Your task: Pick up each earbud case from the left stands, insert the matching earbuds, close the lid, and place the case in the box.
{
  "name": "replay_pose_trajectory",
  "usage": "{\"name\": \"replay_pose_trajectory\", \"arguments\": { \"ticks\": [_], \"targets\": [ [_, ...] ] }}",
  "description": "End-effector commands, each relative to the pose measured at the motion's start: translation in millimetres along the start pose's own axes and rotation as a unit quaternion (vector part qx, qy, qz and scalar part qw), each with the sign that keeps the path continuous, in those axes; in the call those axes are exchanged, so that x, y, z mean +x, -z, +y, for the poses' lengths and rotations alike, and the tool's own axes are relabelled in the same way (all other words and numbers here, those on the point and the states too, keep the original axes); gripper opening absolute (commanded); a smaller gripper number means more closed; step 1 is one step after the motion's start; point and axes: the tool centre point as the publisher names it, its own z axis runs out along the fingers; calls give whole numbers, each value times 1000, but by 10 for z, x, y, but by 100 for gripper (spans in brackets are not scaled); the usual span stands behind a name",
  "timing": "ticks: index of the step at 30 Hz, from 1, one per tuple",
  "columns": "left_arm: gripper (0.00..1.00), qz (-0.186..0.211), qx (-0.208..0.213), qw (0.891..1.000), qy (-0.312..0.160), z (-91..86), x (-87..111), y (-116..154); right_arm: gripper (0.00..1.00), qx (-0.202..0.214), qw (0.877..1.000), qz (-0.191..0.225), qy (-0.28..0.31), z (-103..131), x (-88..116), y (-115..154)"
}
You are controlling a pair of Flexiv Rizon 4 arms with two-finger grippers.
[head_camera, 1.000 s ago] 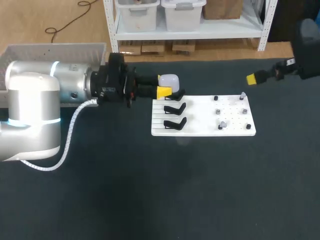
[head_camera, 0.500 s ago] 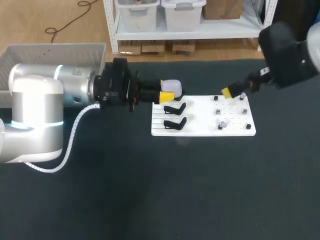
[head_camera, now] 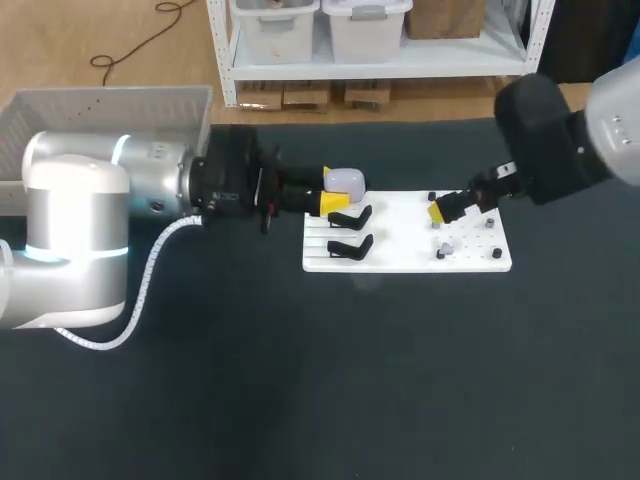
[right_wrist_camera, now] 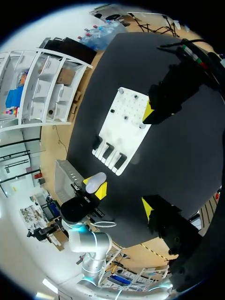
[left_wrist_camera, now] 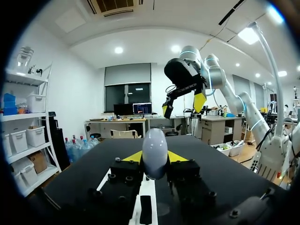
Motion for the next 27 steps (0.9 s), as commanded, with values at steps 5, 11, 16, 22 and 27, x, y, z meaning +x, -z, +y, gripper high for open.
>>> {"name": "replay_pose_trajectory", "arguments": {
  "ticks": [5, 11, 16, 22, 27],
  "targets": [
    [0, -1, -8, 1000, -6, 0, 53, 6, 100, 16, 1000, 8, -1, 176, -73, -129],
    [0, -1, -8, 1000, -6, 0, 53, 6, 100, 4, 1000, 19, 10, 339, -211, -275],
    [0, -1, -8, 1000, -6, 0, 53, 6, 100, -8, 999, 21, 23, 481, -367, -404],
    [0, -1, -8, 1000, -6, 0, 53, 6, 100, -23, 999, 29, 24, 531, -466, -593],
    [0, -1, -8, 1000, -6, 0, 53, 6, 100, -33, 998, 39, 22, 539, -484, -711]
  ]
}}
